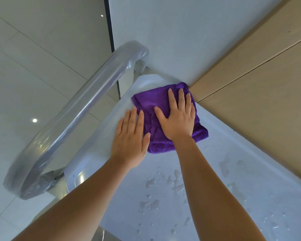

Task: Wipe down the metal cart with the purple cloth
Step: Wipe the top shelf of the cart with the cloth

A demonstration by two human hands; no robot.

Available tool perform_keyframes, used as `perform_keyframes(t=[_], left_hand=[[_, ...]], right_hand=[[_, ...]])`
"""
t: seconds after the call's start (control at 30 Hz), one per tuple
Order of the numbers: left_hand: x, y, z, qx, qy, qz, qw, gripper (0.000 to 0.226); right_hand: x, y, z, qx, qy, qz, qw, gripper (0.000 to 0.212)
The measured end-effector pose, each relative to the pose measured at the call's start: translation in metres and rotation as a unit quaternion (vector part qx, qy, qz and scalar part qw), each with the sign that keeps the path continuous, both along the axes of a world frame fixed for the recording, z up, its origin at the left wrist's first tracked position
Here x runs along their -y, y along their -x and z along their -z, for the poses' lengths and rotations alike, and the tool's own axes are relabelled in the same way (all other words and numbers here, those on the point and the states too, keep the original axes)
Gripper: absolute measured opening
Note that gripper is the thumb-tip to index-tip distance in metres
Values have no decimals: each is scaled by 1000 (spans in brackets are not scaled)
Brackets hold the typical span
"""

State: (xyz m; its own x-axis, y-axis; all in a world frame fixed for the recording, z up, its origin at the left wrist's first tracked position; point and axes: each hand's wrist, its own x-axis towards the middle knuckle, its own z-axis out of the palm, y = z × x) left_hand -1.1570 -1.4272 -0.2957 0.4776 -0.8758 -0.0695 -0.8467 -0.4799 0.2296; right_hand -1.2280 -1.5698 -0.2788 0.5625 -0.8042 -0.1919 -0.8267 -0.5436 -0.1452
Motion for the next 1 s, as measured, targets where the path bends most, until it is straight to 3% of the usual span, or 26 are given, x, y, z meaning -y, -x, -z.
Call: perform_keyframes(t=[0.27,0.57,0.7,0.77,0.83,0.9,1.0], left_hand=[[2,2,1,-6,9,-17,1000,65],[-1,0,2,-1,32,14,999,58],[-5,-1,2,-19,47,43,998,58],[-5,0,1,-18,53,88,995,56],[-5,0,1,-13,52,142,988,54],[-4,-1,2,-14,39,152,988,55],[-3,-2,1,-18,17,131,991,59]], right_hand=[[-17,9,3,16,8,106,994,73],[-18,4,-4,19,-77,345,935,79],[-19,21,-1,32,-4,231,972,80],[-20,33,1,76,66,89,991,77],[-17,40,3,58,74,-44,995,75],[-12,38,-1,-5,22,-70,997,82],[-9,35,-3,-45,-7,-13,999,86]])
